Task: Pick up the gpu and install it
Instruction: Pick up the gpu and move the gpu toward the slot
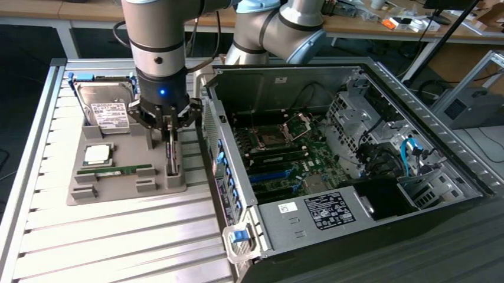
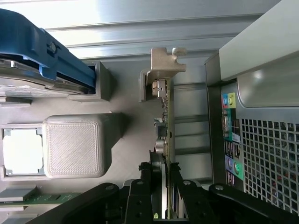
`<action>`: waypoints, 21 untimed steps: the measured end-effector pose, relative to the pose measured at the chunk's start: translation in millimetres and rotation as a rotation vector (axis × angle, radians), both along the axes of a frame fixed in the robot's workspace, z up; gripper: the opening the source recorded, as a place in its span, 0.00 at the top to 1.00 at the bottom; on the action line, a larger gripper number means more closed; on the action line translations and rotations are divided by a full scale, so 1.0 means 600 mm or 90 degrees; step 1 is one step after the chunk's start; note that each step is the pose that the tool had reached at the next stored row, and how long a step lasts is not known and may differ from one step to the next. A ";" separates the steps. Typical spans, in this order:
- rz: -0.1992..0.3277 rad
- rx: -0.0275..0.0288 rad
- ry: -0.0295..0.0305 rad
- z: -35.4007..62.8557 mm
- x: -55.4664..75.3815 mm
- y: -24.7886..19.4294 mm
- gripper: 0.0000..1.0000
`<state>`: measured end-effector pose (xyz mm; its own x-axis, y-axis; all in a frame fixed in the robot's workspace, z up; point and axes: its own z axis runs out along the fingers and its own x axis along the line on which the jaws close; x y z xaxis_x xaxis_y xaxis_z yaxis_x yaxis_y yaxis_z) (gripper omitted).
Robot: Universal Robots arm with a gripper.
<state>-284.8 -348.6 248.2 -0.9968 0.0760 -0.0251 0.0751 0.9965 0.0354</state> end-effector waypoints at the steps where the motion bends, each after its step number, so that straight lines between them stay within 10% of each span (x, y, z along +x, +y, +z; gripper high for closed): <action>1: 0.000 0.0000 0.0000 0.002 0.000 0.0000 0.73; 21: 0.000 0.0006 0.0001 0.021 0.000 0.0000 0.73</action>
